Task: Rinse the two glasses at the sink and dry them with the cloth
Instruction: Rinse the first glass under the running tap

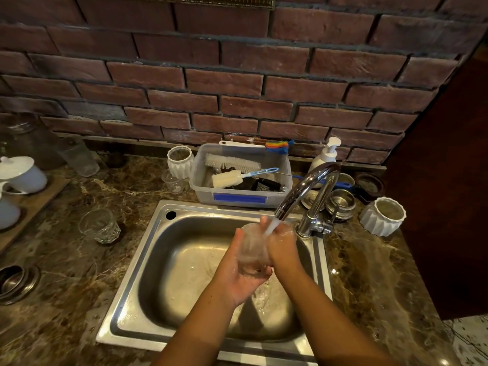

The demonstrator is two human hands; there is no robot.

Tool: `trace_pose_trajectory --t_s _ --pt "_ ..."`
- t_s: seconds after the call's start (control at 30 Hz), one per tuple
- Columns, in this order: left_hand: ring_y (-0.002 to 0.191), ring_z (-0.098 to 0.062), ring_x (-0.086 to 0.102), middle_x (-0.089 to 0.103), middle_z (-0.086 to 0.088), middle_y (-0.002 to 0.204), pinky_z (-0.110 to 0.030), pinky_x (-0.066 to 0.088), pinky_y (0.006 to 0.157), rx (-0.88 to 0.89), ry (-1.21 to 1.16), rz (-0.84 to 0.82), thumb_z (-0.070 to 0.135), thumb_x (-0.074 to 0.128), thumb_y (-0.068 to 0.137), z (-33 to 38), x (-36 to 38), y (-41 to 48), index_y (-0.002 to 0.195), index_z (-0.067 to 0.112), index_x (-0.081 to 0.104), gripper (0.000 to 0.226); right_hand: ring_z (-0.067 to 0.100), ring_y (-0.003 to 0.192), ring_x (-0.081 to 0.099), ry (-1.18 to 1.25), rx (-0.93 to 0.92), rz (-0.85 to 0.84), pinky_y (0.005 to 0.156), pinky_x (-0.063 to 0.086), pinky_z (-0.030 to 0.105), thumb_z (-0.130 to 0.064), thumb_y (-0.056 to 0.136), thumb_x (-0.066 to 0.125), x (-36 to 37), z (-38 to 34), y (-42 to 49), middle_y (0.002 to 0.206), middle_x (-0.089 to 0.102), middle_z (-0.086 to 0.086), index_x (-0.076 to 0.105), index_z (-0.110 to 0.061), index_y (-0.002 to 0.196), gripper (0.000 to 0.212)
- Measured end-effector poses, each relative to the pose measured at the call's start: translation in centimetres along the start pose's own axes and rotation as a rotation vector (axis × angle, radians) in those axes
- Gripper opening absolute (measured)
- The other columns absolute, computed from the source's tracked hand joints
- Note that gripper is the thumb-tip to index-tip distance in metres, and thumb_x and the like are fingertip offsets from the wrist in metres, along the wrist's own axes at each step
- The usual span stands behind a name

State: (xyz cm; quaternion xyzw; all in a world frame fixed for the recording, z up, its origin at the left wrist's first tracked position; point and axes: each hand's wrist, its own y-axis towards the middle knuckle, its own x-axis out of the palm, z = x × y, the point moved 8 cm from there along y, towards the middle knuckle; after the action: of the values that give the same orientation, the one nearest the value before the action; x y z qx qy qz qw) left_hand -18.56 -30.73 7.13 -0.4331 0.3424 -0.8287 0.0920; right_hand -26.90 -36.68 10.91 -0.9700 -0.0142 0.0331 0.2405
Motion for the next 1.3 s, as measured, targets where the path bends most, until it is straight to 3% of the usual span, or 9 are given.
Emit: trace_pose_trajectory --t_s 0.13,0.37,0.53,0.63,0.83,0.9,1.03,1.17,1.3 --pt "0.117 -0.037 0.063 0.075 -0.02 0.115 -0.049 0.051 0.096 0.039 0.015 0.016 0.055 0.057 0.094 0.3 0.0 -0.4 0.127 0.013 0.067 0.055 0.013 0.078 0.071 -0.279 -0.343 -0.092 0.07 0.057 0.031 -0.037 0.092 0.064 0.9 -1.9 -1.5 0.081 0.072 0.003 0.068 -0.019 0.086 0.019" --pt "0.099 -0.036 0.07 0.067 -0.01 0.107 -0.046 0.062 0.079 0.073 0.5 -0.014 0.065 0.059 0.086 1.1 1.7 -1.0 0.123 0.025 0.056 0.054 0.022 0.075 0.069 -0.316 -0.166 0.002 0.074 0.058 0.04 -0.045 0.094 0.059 -0.6 -1.4 2.4 0.074 0.068 0.005 0.068 -0.009 0.09 0.037" --pt "0.114 -0.038 0.066 0.07 -0.018 0.121 -0.054 0.053 0.1 0.062 0.247 0.05 0.057 0.063 0.088 1.7 0.9 -0.8 0.121 0.015 0.069 0.054 0.013 0.089 0.067 -0.427 -0.391 -0.05 0.076 0.055 0.026 -0.056 0.087 0.058 0.8 -1.9 -0.2 0.095 0.067 -0.004 0.063 -0.024 0.109 0.039" --pt "0.117 -0.037 0.066 0.07 -0.023 0.124 -0.052 0.052 0.101 0.004 0.128 0.039 0.052 0.064 0.091 0.8 0.4 -0.8 0.123 0.01 0.071 0.053 0.01 0.089 0.069 -0.473 -0.481 -0.041 0.076 0.059 0.034 -0.065 0.08 0.057 1.1 -1.2 -1.6 0.097 0.069 -0.003 0.062 -0.027 0.111 0.048" --pt "0.089 -0.031 0.067 0.074 -0.024 0.104 -0.039 0.055 0.081 0.005 0.14 0.057 0.057 0.06 0.093 -0.6 0.5 -1.3 0.114 0.004 0.072 0.059 0.025 0.071 0.07 -0.129 -0.162 0.037 0.066 0.056 0.036 -0.027 0.097 0.061 -1.6 -0.8 0.9 0.071 0.069 0.009 0.067 -0.011 0.077 0.026" --pt "0.093 -0.031 0.069 0.073 -0.022 0.109 -0.039 0.058 0.074 0.031 0.121 0.092 0.055 0.06 0.094 -0.2 0.5 -1.3 0.122 0.006 0.067 0.057 0.023 0.073 0.07 -0.14 -0.242 0.014 0.068 0.058 0.041 -0.032 0.097 0.059 -1.3 -0.6 0.3 0.075 0.07 0.007 0.067 -0.014 0.084 0.024" --pt "0.116 -0.036 0.066 0.072 -0.02 0.119 -0.047 0.055 0.095 0.014 0.129 0.095 0.047 0.064 0.09 0.6 0.4 -1.0 0.122 0.007 0.069 0.051 0.012 0.075 0.069 -0.381 -0.44 -0.061 0.066 0.059 0.03 -0.047 0.089 0.063 0.0 -1.3 -1.1 0.079 0.068 0.0 0.059 -0.022 0.089 0.026" --pt "0.101 -0.032 0.064 0.072 -0.024 0.116 -0.041 0.049 0.094 -0.02 0.212 0.056 0.057 0.053 0.095 0.1 -0.2 -1.3 0.104 0.007 0.08 0.058 0.016 0.069 0.065 -0.37 -0.281 -0.01 0.063 0.05 0.029 -0.038 0.095 0.06 -0.2 -1.5 1.6 0.069 0.064 -0.001 0.063 -0.016 0.079 0.027" --pt "0.093 -0.029 0.068 0.068 -0.009 0.112 -0.045 0.057 0.084 0.057 0.509 0.01 0.062 0.04 0.098 1.1 0.8 -1.6 0.12 0.026 0.059 0.047 0.019 0.073 0.063 -0.199 -0.067 -0.092 0.068 0.047 0.027 -0.034 0.097 0.059 0.2 -0.7 3.2 0.07 0.062 0.004 0.062 -0.012 0.076 0.03"
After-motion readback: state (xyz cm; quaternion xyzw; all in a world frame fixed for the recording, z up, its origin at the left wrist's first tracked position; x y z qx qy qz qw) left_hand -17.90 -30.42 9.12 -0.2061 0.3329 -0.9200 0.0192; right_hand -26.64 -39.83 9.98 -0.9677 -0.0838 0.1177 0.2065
